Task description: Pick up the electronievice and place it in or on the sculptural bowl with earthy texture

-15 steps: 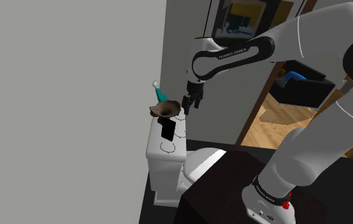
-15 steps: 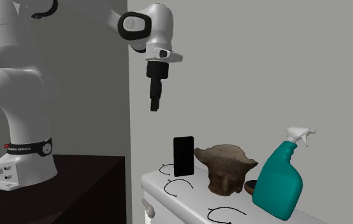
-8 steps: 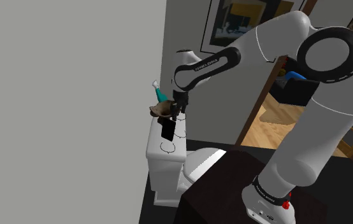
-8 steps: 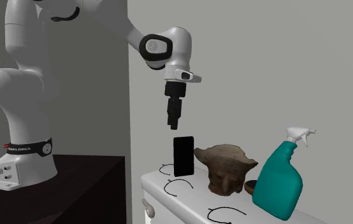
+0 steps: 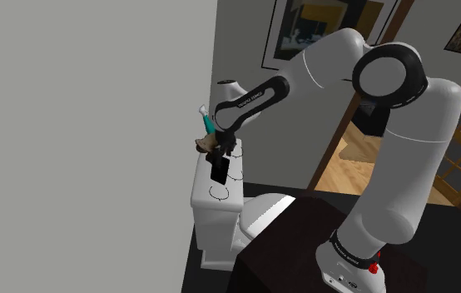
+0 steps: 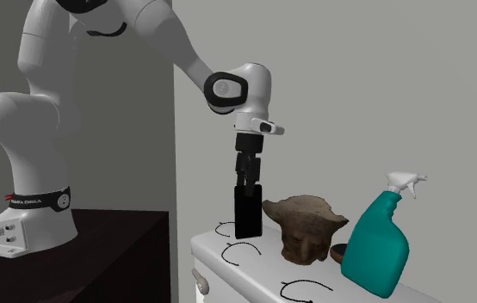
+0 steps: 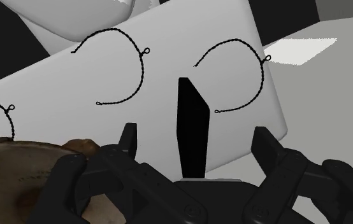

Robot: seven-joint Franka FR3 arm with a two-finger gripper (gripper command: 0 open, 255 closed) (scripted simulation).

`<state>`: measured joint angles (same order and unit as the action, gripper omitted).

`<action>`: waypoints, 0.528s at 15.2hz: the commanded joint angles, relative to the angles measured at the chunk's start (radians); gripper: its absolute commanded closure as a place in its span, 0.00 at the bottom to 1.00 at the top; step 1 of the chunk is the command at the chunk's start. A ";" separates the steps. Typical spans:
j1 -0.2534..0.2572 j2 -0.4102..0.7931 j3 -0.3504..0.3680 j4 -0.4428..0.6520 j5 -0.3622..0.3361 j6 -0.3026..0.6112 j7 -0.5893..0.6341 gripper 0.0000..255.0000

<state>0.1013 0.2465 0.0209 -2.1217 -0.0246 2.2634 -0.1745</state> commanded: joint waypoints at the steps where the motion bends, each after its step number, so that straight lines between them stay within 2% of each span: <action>1: 0.000 0.019 0.000 -0.007 -0.001 0.026 0.000 0.00; 8: 0.000 0.031 -0.001 -0.014 -0.002 0.046 0.001 0.00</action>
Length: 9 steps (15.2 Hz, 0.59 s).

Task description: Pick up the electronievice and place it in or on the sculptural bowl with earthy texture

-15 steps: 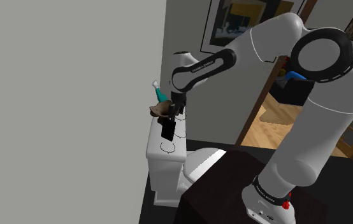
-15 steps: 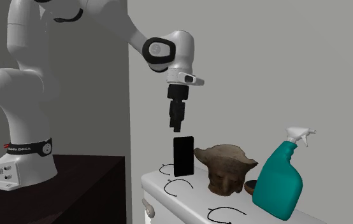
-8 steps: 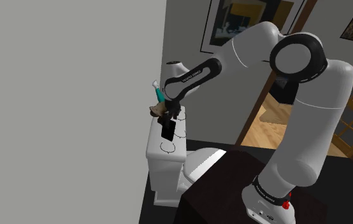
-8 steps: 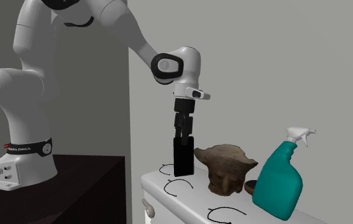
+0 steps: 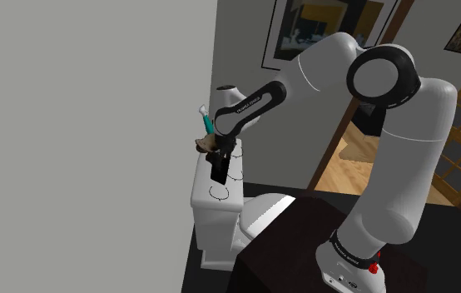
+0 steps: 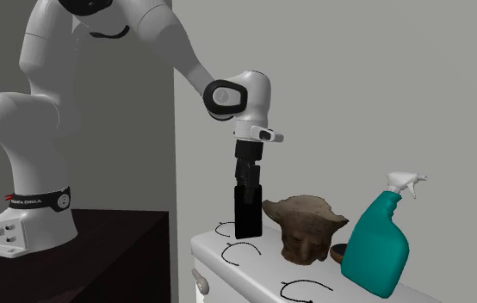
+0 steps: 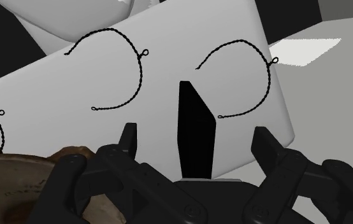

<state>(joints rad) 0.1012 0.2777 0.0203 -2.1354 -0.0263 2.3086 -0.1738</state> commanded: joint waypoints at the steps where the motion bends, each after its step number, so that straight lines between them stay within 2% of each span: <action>1: 0.000 0.000 0.000 0.000 0.000 0.001 0.000 0.00; 3: 0.000 0.000 0.000 0.000 0.000 0.000 0.000 0.00; 4: 0.000 0.000 0.000 0.000 0.000 0.000 0.000 1.00; 9: 0.000 0.000 0.000 0.000 0.000 0.000 0.000 1.00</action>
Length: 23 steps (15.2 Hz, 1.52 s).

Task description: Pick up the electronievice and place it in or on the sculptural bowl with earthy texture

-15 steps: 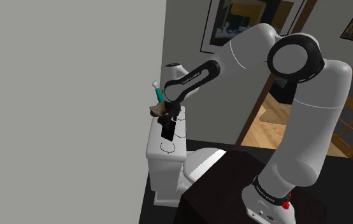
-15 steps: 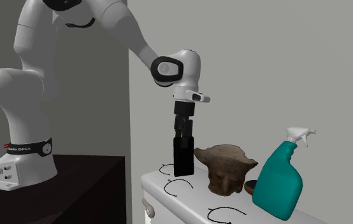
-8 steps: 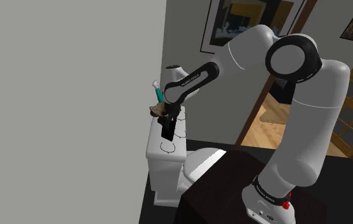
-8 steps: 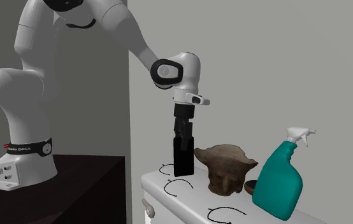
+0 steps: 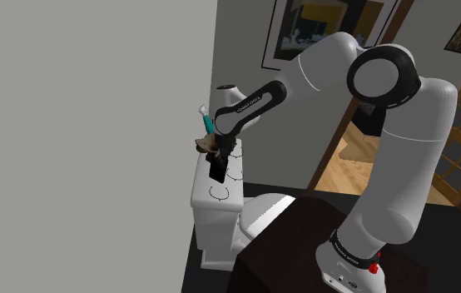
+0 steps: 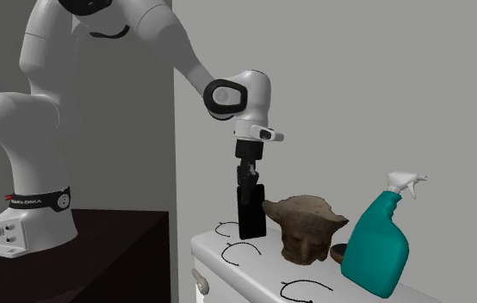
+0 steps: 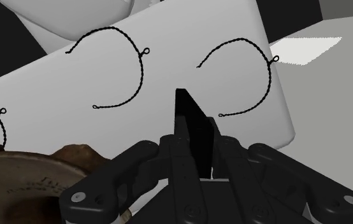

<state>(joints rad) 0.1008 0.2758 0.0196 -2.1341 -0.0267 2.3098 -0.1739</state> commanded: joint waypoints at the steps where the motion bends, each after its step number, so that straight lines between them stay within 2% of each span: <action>1: 0.000 0.002 0.001 -0.002 0.000 0.000 0.000 1.00; 4: 0.000 0.002 0.001 -0.002 0.000 -0.001 0.000 1.00; 23: 0.000 -0.150 0.002 0.077 0.008 -0.231 -0.007 1.00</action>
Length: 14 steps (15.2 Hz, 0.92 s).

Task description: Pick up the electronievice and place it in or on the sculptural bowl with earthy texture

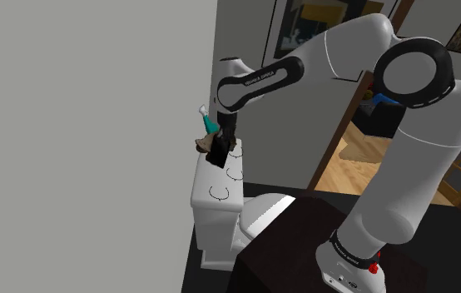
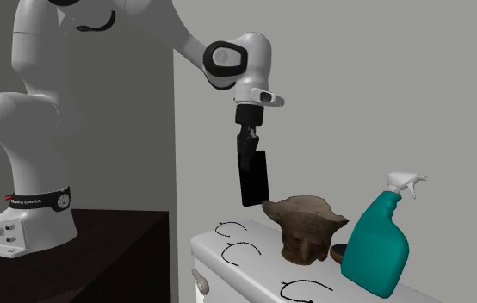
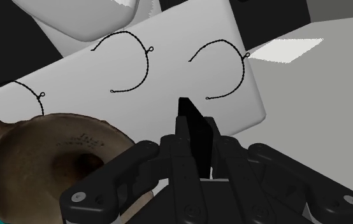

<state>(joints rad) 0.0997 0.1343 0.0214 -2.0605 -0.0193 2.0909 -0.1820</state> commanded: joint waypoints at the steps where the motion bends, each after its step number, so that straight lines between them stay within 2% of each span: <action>1: 0.001 -0.015 0.001 0.009 0.001 -0.024 0.001 1.00; 14: 0.001 -0.078 0.001 0.111 0.003 -0.189 -0.003 1.00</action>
<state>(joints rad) 0.1002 0.0595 0.0224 -1.9613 -0.0160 1.9169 -0.1846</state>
